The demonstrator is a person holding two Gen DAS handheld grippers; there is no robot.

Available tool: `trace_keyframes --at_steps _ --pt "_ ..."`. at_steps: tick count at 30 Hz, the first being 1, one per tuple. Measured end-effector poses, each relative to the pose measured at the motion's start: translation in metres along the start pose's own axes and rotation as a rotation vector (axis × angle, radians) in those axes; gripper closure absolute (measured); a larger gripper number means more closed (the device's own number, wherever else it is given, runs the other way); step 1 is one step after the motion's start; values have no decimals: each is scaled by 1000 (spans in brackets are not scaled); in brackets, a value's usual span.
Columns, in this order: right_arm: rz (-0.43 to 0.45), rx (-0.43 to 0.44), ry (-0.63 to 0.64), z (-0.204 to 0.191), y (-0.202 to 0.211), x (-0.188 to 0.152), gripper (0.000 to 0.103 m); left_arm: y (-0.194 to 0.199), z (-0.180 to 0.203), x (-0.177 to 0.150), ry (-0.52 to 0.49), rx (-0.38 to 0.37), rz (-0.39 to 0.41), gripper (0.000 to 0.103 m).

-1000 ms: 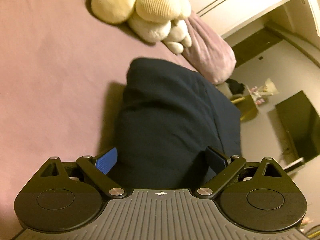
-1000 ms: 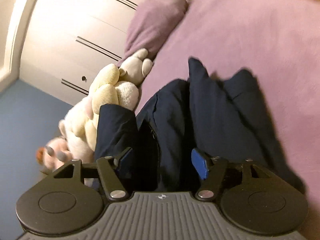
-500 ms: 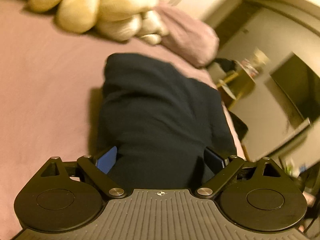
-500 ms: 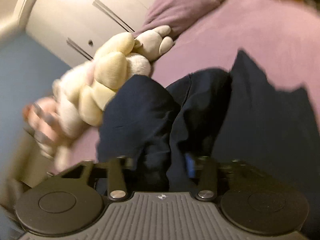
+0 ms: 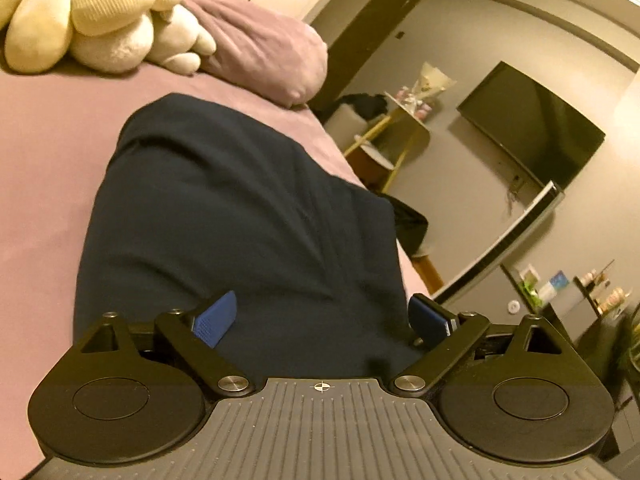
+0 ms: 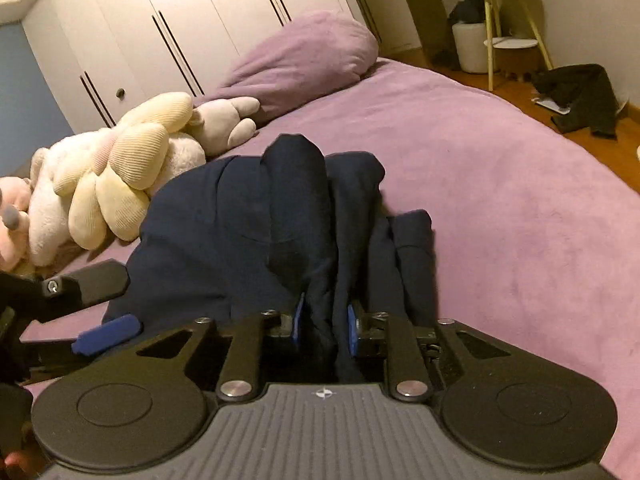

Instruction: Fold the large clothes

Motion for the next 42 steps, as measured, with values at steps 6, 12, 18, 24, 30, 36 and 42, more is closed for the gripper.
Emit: trace_keyframes --at_steps 6,12,18,24,30,36,42 --pt "189 41 -261 -15 36 72 67 2 -8 3 74 -12 32 6" --pt "201 59 -323 -45 -30 73 67 27 -22 18 94 45 85 6" --pt "199 -177 75 -51 -65 23 74 -6 -42 47 0 335 123 5" --pt "205 -254 228 -55 -81 18 74 -55 -58 41 16 491 77 0" --pt "227 -254 209 -30 -94 6 74 -74 -80 16 -16 538 94 0" --pt "256 -234 198 -22 -101 -4 74 -75 -82 14 -30 556 105 0" --pt "255 -256 296 -50 -87 17 46 -78 -80 17 -40 578 90 0"
Point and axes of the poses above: each gripper's, at about its wrist camera, not at the fingertips, and y roughly against the way its jaws point, z to its right, x to its top, the point moved 5 cm from there along -y, roughly the way its jaws point, and after that the axes turned 11 degrees about z, right-handed, at the moved point
